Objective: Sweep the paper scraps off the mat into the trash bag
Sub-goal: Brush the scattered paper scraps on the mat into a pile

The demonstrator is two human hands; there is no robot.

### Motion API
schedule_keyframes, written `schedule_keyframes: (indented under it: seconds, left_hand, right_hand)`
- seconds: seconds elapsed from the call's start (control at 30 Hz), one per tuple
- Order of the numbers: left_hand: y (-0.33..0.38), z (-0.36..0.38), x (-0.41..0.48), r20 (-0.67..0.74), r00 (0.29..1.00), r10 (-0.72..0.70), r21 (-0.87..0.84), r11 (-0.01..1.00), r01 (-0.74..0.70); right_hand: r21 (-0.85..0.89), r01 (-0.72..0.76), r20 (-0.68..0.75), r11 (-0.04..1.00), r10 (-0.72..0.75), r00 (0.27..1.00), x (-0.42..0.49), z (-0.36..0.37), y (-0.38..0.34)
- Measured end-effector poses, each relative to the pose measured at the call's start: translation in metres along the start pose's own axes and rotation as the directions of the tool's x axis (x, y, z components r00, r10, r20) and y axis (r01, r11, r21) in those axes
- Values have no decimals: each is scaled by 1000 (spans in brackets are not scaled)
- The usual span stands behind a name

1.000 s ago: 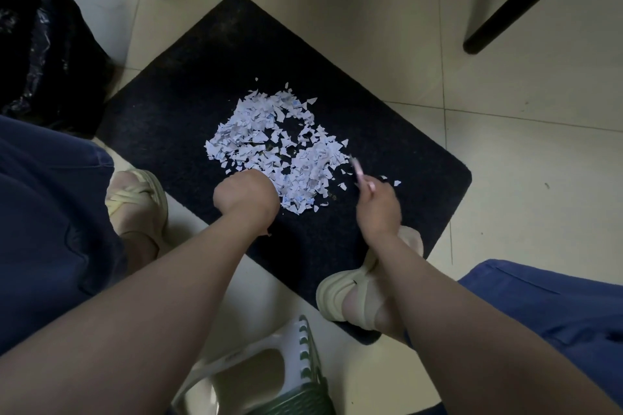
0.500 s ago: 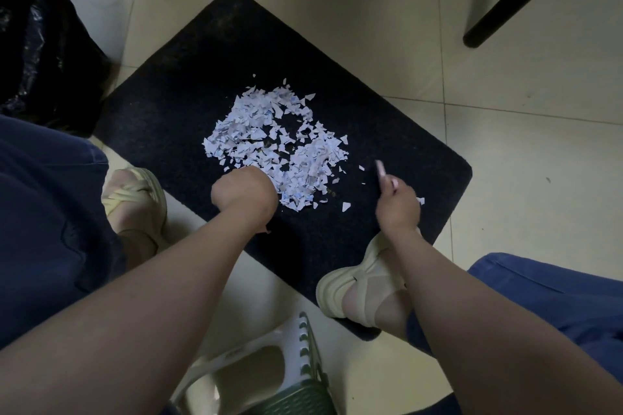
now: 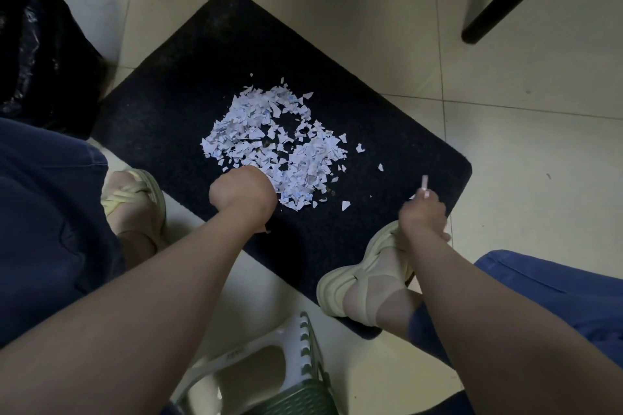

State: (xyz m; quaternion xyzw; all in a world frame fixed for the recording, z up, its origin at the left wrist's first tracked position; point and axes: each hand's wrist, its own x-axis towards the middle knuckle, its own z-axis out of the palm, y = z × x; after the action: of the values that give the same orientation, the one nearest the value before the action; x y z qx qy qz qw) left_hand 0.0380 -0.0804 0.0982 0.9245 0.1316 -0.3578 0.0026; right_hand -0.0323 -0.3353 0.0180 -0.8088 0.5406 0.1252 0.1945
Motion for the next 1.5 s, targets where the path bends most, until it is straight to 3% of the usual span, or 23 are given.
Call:
schedule_keyframes:
  seconds: [0.13, 0.23, 0.33, 0.4, 0.5, 0.6, 0.7, 0.8, 0.93, 1.03, 1.17, 1.3, 1.5]
  left_hand:
    - [4, 0, -1, -17, 1000, 13, 15, 1000, -13]
    - [7, -2, -2, -5, 1000, 20, 44, 999, -20]
    - [6, -3, -3, -2, 1000, 6, 39, 999, -6]
    - [5, -2, -3, -12, 1000, -4, 20, 1000, 4]
    - [2, -2, -2, -13, 1000, -13, 2, 1000, 13]
    - [-1, -1, 0, -15, 1000, 1, 2, 1000, -1]
    - [-2, 0, 1, -24, 1000, 10, 1, 1000, -10]
    - [0, 1, 0, -23, 1000, 21, 7, 1000, -21]
    - [4, -2, -4, 25, 999, 19, 49, 999, -20]
    - [2, -2, -4, 26, 1000, 6, 34, 999, -7]
    - [-7, -4, -3, 8, 1000, 6, -16, 1000, -5]
    - [-14, -7, -7, 27, 998, -48, -13, 999, 48]
    - [-21, -1, -13, -3, 999, -51, -50, 997, 51]
  right_hand:
    - [261, 359, 25, 896, -378, 925, -15, 12, -10]
    - [410, 459, -8, 788, -500, 866, -36, 7, -25]
    - [391, 402, -60, 828, -413, 909, -42, 0, -27]
    - [285, 280, -143, 917, -248, 958, -37, -6, -23]
    - [80, 130, -310, 988, -99, 946, -25, -12, -16]
    - [-69, 25, -209, 997, -40, 977, -14, -12, -12]
    - [36, 73, -6, 997, -73, 997, -8, -9, -13]
    - [208, 248, 8, 946, -255, 967, -14, -2, -19]
    - [311, 420, 58, 853, -458, 887, -44, 5, -38]
    - [325, 418, -20, 848, -435, 900, -54, 8, -43]
    - [339, 258, -148, 904, -220, 964, -39, -9, -32]
    - [233, 71, -62, 970, -58, 996, -27, -15, -18]
    - [139, 337, 121, 931, -353, 928, -53, 5, -36]
